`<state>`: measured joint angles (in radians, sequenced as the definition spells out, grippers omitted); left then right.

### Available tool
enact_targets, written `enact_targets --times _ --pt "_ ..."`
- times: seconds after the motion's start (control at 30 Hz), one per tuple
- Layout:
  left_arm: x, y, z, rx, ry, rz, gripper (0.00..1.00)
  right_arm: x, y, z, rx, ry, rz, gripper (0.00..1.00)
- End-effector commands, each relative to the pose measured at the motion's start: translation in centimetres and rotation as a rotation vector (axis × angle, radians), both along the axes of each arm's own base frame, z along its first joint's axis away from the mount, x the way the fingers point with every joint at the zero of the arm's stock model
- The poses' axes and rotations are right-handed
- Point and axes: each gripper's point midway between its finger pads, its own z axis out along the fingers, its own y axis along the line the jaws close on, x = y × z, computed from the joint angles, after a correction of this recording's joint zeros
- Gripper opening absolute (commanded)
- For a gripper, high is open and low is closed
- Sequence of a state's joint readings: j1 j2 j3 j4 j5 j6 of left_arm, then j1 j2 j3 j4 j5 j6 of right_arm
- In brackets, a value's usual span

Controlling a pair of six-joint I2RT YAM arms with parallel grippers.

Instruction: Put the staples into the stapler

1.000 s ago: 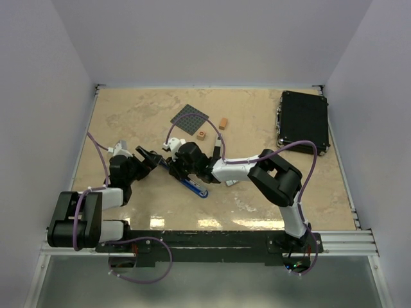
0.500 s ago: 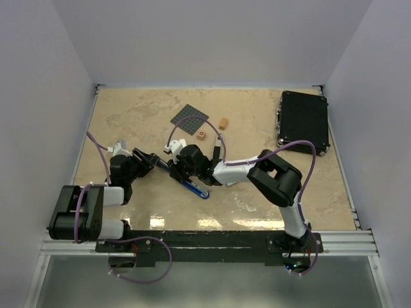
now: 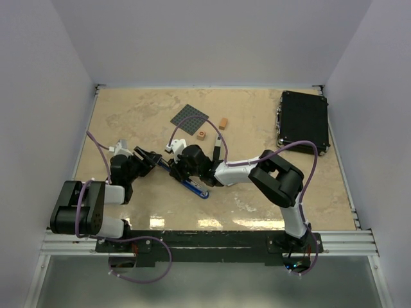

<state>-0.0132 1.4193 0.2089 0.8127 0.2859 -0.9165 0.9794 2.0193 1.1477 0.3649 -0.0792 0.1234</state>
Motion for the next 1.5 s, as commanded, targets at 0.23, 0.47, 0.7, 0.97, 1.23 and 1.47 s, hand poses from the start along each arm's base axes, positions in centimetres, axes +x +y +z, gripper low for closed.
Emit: enact_targets --times 0.23,0.47,0.7,0.97,1.23,1.47 --pt "1.3 -0.2 2.8 -0.014 -0.123 -0.014 0.5 0.4 2.0 5.9 0.169 -0.069 0.035 0.04" --pt "1.9 0.4 3.3 0.075 -0.143 -0.022 0.14 -0.1 1.8 5.8 0.156 -0.051 0.05 0.28" --pt "2.2 1.2 3.3 0.123 -0.143 0.002 0.05 -0.9 -1.8 8.2 0.175 -0.094 -0.024 0.59" --pt "2.7 1.6 4.2 0.186 -0.158 -0.008 0.05 -3.8 -7.6 6.6 0.179 -0.081 -0.098 0.71" --pt "2.7 1.6 5.0 0.205 -0.177 -0.015 0.06 -6.5 -9.4 3.9 0.197 -0.055 -0.086 0.68" --pt "2.4 1.5 5.1 0.202 -0.179 -0.02 0.06 -7.2 -8.2 3.3 0.25 -0.021 -0.054 0.57"
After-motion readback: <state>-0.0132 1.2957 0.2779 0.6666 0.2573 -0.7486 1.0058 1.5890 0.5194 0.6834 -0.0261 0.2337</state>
